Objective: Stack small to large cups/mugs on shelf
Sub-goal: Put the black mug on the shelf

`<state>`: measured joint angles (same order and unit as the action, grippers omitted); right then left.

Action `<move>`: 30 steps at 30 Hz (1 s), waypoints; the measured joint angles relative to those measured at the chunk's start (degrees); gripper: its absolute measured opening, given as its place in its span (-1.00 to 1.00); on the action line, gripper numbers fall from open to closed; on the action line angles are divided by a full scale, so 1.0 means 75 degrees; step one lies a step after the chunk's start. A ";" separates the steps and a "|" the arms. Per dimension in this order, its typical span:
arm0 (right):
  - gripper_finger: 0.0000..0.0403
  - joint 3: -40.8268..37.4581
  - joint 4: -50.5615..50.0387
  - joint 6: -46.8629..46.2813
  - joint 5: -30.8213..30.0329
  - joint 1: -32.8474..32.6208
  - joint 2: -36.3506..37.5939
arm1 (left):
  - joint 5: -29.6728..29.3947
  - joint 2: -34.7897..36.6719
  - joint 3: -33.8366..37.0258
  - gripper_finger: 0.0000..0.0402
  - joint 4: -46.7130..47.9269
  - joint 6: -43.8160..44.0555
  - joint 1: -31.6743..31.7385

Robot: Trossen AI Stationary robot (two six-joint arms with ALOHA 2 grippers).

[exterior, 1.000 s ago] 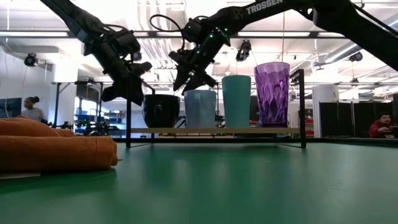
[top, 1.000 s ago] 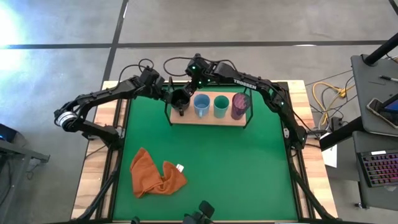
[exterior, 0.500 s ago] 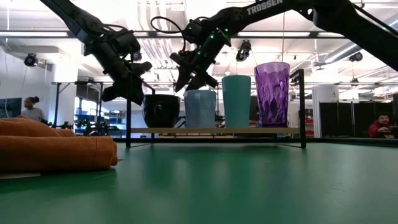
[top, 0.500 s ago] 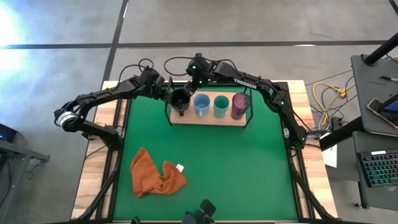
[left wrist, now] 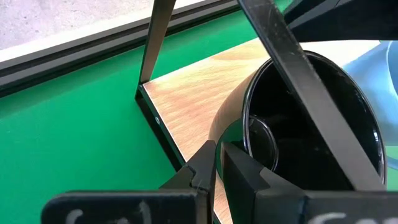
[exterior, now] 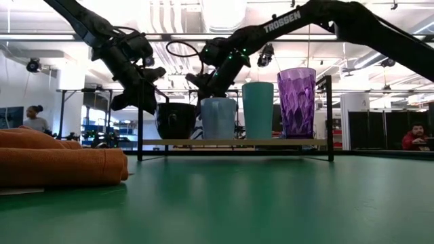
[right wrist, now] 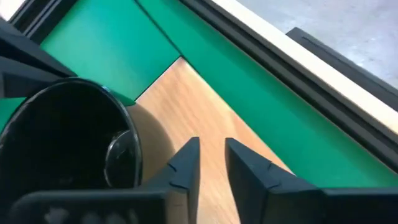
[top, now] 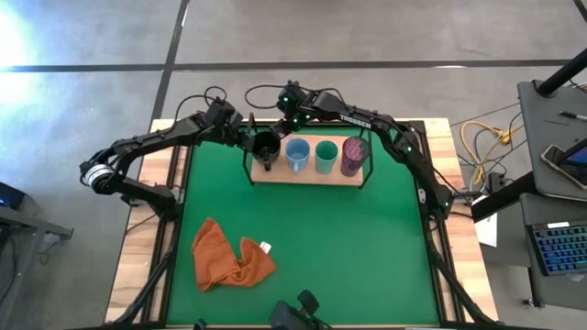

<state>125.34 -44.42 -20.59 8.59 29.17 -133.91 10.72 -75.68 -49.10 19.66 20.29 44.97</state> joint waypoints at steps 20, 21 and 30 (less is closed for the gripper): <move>-0.95 0.0000 -0.0138 0.0503 0.1326 -0.0083 -0.0017 | 0.0011 0.0006 0.0000 -0.95 0.0014 0.0000 0.0001; -0.95 0.0000 -0.0248 0.0560 0.1328 -0.0096 -0.0017 | 0.0012 0.0006 0.0000 -0.95 0.0009 0.0000 0.0000; -0.95 0.0000 -0.0544 0.0692 0.1280 -0.0140 -0.0019 | 0.0257 0.0009 0.0000 -0.95 -0.0041 -0.0003 0.0004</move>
<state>125.34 -48.50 -15.40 18.18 28.12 -134.06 12.65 -75.61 -49.10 19.35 20.27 45.00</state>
